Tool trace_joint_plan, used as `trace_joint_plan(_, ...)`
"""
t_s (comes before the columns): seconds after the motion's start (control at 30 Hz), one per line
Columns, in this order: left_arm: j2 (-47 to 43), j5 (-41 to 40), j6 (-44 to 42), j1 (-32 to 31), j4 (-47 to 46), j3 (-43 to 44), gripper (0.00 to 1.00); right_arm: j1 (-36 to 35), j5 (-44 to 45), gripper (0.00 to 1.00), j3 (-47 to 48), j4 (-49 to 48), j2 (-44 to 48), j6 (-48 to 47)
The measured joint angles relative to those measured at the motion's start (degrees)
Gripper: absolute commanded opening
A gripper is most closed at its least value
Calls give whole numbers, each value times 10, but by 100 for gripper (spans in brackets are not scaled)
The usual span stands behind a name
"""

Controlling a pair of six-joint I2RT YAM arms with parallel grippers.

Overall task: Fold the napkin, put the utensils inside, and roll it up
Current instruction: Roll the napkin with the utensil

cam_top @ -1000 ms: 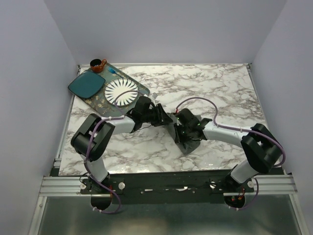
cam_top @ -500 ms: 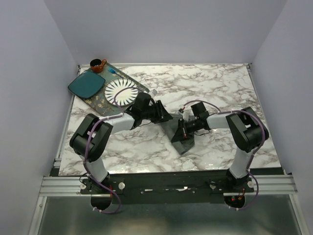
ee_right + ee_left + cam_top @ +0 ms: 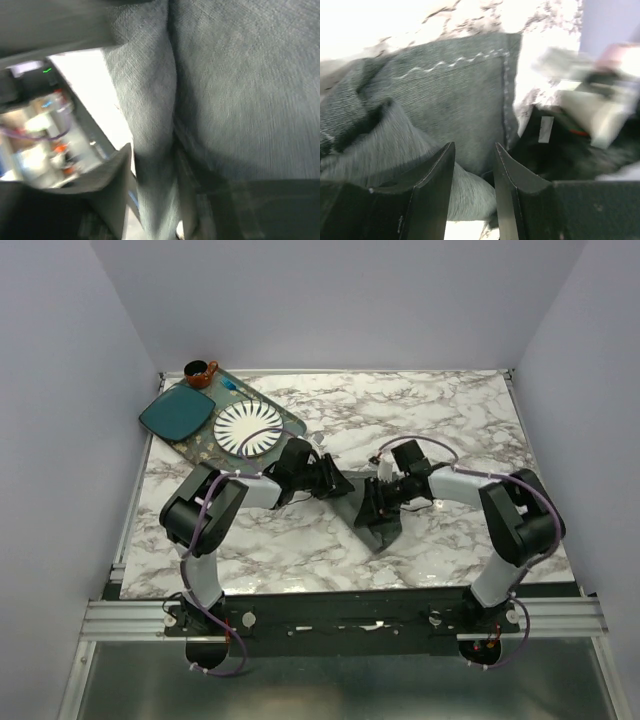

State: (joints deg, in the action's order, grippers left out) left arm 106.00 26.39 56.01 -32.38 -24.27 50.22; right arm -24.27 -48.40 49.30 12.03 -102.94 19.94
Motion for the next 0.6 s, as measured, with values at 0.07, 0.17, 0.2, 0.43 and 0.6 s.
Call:
trace_joint_plan(0.07,12,1,1,1,2,0,45,-14,69,66,15,50,51,-5)
trace_joint_plan(0.17,19,0,0,2,7,0,45,-74,194,70,67,127,115,-4)
trace_joint_plan(0.2,19,0,0,2,8,0,45,-102,247,71,94,150,130,0)
trace_joint_plan(0.43,21,0,0,4,8,0,45,-284,538,76,188,234,142,20)
trace_joint_plan(0.6,26,1,0,4,2,0,45,-386,724,76,212,275,68,27)
